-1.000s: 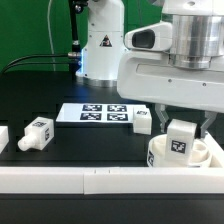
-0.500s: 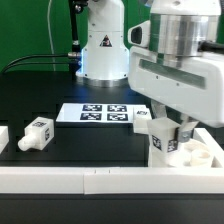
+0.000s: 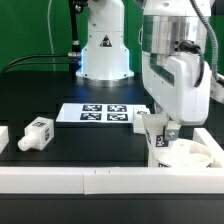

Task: Assemble stool

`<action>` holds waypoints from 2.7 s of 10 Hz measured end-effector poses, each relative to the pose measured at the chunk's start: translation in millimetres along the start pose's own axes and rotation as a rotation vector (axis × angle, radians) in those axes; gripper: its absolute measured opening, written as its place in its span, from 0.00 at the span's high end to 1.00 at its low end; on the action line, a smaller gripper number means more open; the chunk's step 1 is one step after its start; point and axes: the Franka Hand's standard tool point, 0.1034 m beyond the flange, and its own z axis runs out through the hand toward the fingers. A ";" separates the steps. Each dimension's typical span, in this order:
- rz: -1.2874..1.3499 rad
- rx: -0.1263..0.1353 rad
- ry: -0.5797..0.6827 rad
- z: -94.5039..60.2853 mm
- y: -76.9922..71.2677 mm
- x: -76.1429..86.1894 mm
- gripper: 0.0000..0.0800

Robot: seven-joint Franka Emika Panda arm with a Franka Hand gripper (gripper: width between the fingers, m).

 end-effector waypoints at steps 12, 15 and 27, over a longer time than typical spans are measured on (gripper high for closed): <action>-0.143 0.032 -0.037 -38.0 -9.7 -9.6 0.19; -0.370 0.012 -0.051 -44.9 17.0 -21.1 0.19; -1.434 0.055 0.016 -23.9 73.8 -10.3 0.19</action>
Offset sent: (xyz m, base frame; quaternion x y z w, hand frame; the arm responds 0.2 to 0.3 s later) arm 0.0000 0.0000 0.0000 0.0000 0.0000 0.0000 1.0000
